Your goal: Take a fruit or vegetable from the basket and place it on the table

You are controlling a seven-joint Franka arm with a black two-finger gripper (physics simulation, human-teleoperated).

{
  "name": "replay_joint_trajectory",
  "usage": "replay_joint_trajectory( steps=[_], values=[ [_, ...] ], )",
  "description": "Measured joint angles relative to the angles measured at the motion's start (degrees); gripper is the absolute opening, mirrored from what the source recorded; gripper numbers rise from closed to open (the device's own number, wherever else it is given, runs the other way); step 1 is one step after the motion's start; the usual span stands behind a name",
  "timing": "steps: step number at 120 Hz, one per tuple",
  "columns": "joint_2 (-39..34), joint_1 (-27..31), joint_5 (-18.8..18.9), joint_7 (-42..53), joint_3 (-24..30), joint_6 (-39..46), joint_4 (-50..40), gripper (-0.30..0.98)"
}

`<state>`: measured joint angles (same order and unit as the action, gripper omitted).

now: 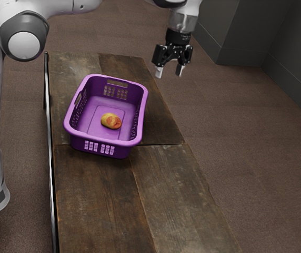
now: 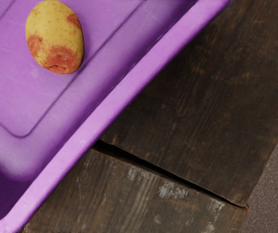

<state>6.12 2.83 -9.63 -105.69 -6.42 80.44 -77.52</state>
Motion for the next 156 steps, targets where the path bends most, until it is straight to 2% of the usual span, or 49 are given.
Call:
replay_joint_trajectory(
  steps=[36,46,50,63,75,88,100,105,113,121,138,156],
  values=[
    [-0.6,-1.1,0.0,-11.0,-0.1,0.8,1.1,0.69],
    [-2.7,-2.5,-0.2,-12.2,-2.1,0.7,-0.3,0.69],
    [-4.8,-4.1,-0.3,-12.4,-4.4,0.8,-3.5,0.69],
    [-16.7,-11.1,0.7,-12.8,-13.1,5.1,-22.4,0.69],
    [-21.0,-15.2,1.8,-13.6,-17.6,10.9,-32.9,0.69],
    [-22.7,-15.1,2.1,-14.4,-18.6,16.7,-38.1,0.69],
    [-23.4,-18.3,2.3,-14.8,-23.6,20.0,-40.4,0.69],
    [-25.1,-17.5,2.3,-14.9,-23.5,21.4,-43.1,0.69],
    [-28.7,-12.9,2.4,-15.0,-18.0,24.4,-49.1,0.69],
    [-29.0,-11.5,2.4,-15.1,-15.8,27.1,-51.4,0.69],
    [-27.5,-8.1,-0.5,-15.3,-15.4,31.0,-52.8,0.69],
    [-27.9,-7.6,-2.2,-15.4,-15.5,33.1,-55.3,0.69]
  ],
)
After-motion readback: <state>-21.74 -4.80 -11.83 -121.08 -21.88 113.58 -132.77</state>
